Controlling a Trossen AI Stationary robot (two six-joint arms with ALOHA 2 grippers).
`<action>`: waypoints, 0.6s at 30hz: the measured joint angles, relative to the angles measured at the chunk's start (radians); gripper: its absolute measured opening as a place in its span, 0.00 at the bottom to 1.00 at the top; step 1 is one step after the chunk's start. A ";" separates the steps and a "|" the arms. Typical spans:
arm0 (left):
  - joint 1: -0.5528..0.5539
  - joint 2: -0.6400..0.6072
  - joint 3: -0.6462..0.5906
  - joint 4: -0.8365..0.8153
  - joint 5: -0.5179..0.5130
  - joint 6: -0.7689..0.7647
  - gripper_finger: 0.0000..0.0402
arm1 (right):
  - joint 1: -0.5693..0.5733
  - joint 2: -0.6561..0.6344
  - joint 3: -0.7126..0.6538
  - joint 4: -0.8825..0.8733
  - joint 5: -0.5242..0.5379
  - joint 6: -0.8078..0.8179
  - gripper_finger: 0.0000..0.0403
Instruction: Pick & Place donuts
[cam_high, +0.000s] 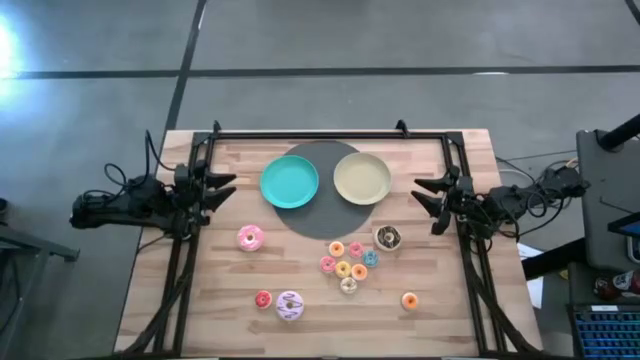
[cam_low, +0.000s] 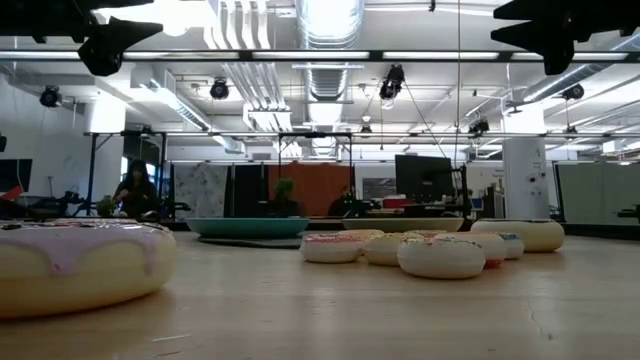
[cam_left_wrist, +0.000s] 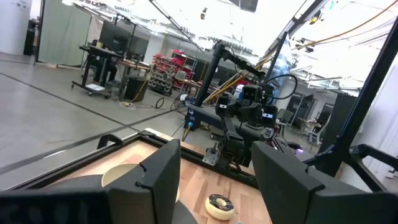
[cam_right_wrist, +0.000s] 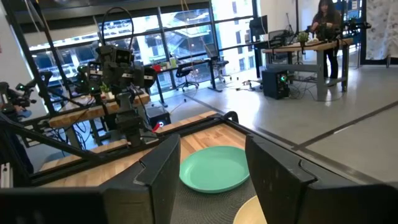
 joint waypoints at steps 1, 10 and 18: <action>0.000 0.000 0.000 0.000 0.000 0.000 0.43 | 0.000 0.000 0.000 0.000 0.000 0.000 0.43; 0.000 0.000 0.000 0.031 0.000 0.002 0.43 | 0.000 0.000 0.000 0.001 0.000 -0.085 0.42; 0.000 0.006 0.000 0.012 -0.001 -0.005 0.43 | 0.000 0.003 0.000 -0.002 -0.008 0.094 0.43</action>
